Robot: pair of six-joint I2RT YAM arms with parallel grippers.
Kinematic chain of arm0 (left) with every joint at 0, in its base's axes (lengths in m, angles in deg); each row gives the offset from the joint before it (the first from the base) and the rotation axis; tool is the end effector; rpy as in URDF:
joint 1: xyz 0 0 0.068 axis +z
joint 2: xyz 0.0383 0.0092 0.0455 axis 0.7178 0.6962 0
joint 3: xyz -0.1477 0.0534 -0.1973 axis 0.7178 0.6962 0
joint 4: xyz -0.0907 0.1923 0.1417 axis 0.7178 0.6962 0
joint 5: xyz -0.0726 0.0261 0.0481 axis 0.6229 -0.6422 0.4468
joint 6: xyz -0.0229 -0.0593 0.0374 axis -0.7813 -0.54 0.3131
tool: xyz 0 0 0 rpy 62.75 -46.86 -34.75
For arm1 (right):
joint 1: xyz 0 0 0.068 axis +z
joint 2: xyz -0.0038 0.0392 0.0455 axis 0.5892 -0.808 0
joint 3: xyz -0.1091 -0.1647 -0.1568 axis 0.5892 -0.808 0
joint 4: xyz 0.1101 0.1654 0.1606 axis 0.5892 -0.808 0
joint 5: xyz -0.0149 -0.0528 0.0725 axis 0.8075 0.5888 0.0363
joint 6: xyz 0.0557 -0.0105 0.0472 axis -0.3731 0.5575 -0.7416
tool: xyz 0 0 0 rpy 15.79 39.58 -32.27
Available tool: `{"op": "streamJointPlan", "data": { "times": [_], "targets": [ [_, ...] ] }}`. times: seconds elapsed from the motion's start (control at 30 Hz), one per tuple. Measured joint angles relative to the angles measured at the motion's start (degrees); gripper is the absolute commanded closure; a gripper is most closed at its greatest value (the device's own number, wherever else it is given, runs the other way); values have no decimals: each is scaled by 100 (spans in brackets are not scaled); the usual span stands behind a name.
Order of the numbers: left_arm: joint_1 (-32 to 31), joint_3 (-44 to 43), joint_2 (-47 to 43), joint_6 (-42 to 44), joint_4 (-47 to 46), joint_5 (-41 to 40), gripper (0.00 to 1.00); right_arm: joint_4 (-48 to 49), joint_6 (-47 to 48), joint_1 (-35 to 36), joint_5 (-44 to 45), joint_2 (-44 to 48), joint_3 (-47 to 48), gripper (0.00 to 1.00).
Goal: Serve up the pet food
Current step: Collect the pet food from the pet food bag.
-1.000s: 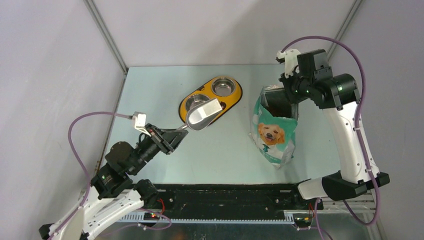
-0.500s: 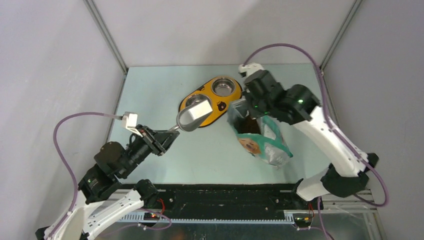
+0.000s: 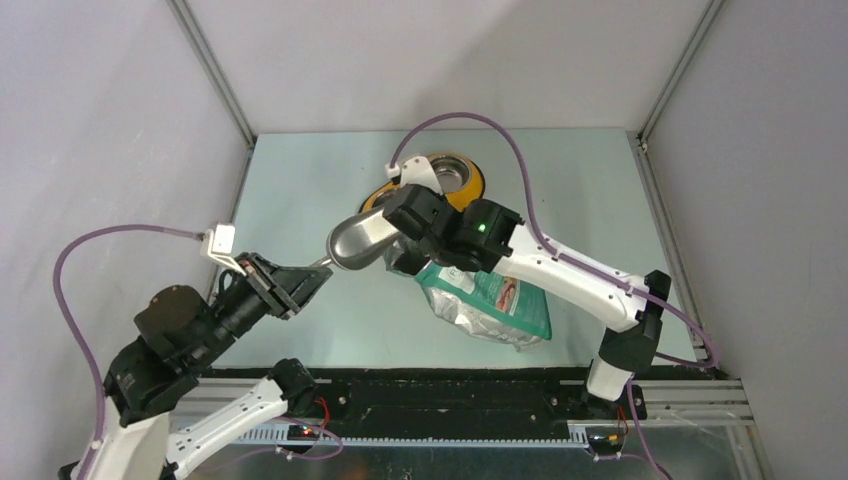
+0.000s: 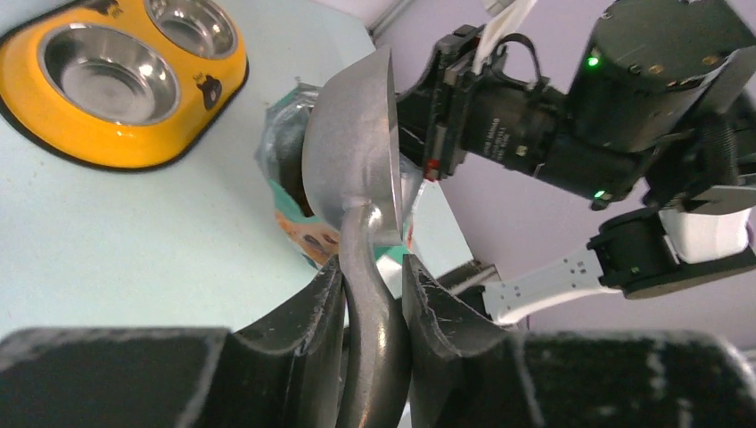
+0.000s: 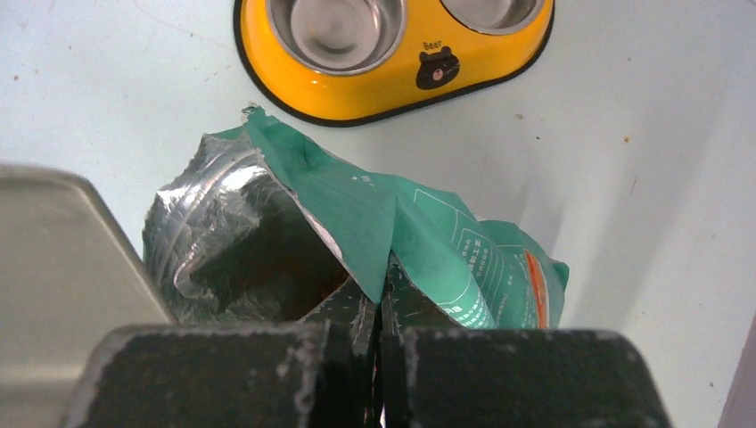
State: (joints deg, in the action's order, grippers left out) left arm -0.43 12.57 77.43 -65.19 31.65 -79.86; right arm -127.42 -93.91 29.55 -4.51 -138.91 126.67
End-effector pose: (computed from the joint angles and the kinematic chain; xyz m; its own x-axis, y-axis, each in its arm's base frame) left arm 0.0580 -0.0449 0.3975 -0.4462 -0.5051 -0.7388 0.3875 0.6351 -0.6682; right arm 0.1809 0.3085 0.3801 -0.4677 -0.4071 -0.7845 -0.4231 0.8825 -0.2056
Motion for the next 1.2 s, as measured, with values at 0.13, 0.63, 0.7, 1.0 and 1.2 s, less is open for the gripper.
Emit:
{"op": "streamJointPlan", "data": {
  "times": [0.13, 0.63, 0.7, 1.0, 1.2],
  "targets": [
    [0, -651, 516, -251, 654, 212, 100, 660, 192, 103, -68, 164, -566, 100],
    [11, -933, 1659, -603, 1875, 1010, 100, 1259, 1322, 203, -1388, 988, -1405, 100],
    [11, -935, 1777, -603, 1888, 1152, 100, 1226, 1469, 256, -1696, 994, -1405, 100],
    [11, -1915, 3202, -999, 2820, 1349, 100, 966, 1757, 669, -1110, 988, -1281, 100],
    [11, -2282, 3689, -1453, 3292, 1309, 100, 964, 1733, 785, -634, 973, -1281, 100]
  ]
}}
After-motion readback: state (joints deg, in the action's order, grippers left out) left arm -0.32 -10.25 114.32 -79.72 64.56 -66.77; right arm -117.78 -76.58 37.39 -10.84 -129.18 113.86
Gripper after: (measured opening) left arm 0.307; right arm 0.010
